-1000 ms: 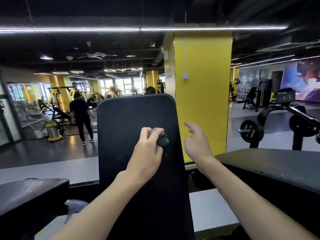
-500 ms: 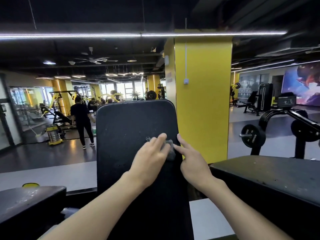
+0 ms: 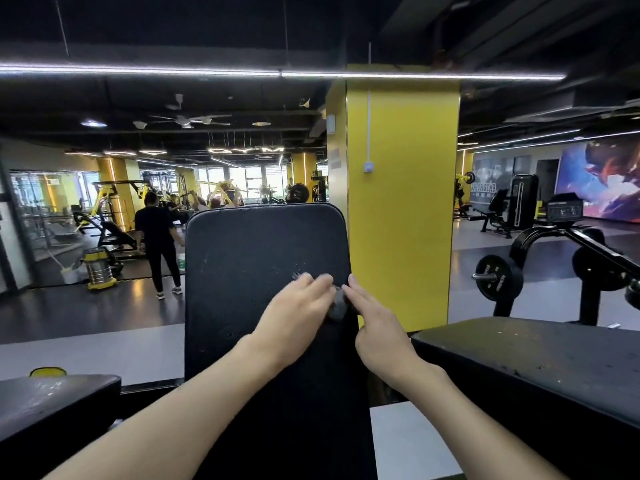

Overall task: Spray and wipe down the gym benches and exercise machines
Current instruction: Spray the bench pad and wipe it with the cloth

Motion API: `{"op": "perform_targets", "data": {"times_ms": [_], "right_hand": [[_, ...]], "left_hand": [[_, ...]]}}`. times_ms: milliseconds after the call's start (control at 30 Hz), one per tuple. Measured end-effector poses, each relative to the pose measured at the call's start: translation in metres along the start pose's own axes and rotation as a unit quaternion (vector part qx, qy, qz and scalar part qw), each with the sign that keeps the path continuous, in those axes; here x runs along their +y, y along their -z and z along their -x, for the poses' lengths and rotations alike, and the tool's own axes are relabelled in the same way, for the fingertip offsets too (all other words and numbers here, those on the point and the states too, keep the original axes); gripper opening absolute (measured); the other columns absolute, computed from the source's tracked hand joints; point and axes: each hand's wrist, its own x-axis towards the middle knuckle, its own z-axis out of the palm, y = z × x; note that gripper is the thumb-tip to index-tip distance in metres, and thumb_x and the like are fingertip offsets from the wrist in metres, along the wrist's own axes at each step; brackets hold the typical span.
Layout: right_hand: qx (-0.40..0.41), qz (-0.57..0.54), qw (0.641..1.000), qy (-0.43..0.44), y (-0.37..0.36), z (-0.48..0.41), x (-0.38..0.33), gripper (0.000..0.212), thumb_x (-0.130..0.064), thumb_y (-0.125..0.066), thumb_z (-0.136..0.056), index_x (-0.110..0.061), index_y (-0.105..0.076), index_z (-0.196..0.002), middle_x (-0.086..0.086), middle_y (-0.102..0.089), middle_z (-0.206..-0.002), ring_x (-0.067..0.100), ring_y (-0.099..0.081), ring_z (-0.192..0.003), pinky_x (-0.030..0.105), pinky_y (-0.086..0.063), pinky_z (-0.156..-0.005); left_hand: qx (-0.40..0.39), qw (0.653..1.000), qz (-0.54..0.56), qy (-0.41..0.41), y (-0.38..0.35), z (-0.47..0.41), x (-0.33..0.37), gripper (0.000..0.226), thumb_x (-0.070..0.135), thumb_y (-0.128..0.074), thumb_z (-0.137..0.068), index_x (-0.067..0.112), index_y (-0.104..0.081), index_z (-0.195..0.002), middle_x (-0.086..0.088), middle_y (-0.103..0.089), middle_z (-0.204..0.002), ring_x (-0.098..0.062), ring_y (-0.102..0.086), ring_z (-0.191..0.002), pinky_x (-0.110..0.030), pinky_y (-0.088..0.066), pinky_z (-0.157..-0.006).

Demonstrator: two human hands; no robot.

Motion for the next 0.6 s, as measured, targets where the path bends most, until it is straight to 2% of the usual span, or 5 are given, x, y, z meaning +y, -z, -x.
{"op": "perform_targets", "data": {"times_ms": [100,233,300,500,600], "right_hand": [[0.007,-0.022,1.0,-0.003,0.0,0.001,0.0,0.092,0.018,-0.03,-0.076,-0.031,-0.029,-0.154,-0.035,-0.014,-0.15,0.003,-0.028,-0.145,0.023,-0.031,-0.113],[0.004,-0.08,0.996,-0.042,0.001,0.002,-0.001,0.094,0.012,-0.035,-0.083,-0.048,-0.019,-0.153,-0.017,-0.036,-0.153,0.012,-0.045,-0.135,0.031,-0.041,-0.109],[-0.003,-0.088,0.995,-0.049,0.003,0.002,0.001,0.09,0.014,-0.036,-0.085,-0.041,-0.022,-0.155,-0.012,-0.036,-0.155,0.013,-0.042,-0.138,0.035,-0.039,-0.112],[-0.017,-0.065,0.997,-0.041,0.0,0.006,0.004,0.095,0.018,-0.033,-0.08,-0.036,-0.019,-0.156,-0.017,-0.025,-0.16,0.007,-0.033,-0.143,0.025,-0.03,-0.116],[-0.019,-0.048,0.998,-0.036,0.0,0.008,0.002,0.091,0.016,-0.033,-0.083,-0.035,-0.017,-0.157,-0.021,-0.019,-0.161,0.003,-0.026,-0.145,0.014,-0.023,-0.108]], "left_hand": [[0.06,0.991,0.079,0.086,-0.004,-0.002,0.013,0.029,-0.008,-0.058,-0.075,0.002,-0.067,-0.1,-0.009,-0.061,-0.1,-0.024,-0.05,-0.075,-0.034,-0.046,-0.076],[-0.046,0.995,0.079,-0.043,-0.013,0.03,0.044,0.036,0.003,-0.04,-0.081,0.005,-0.066,-0.105,-0.008,-0.06,-0.097,-0.024,-0.053,-0.077,-0.036,-0.052,-0.078],[-0.059,0.994,0.051,-0.071,-0.007,0.022,0.032,0.035,0.004,-0.04,-0.082,0.007,-0.065,-0.107,-0.007,-0.057,-0.097,-0.024,-0.051,-0.078,-0.038,-0.053,-0.079],[0.05,0.98,0.119,0.148,-0.002,-0.005,0.026,0.032,-0.012,-0.058,-0.075,0.004,-0.068,-0.101,-0.008,-0.058,-0.095,-0.026,-0.053,-0.078,-0.041,-0.052,-0.07],[-0.019,0.991,0.128,0.027,-0.007,0.025,0.049,0.035,-0.007,-0.06,-0.074,0.006,-0.068,-0.105,-0.006,-0.058,-0.093,-0.023,-0.051,-0.077,-0.036,-0.05,-0.074]]}}
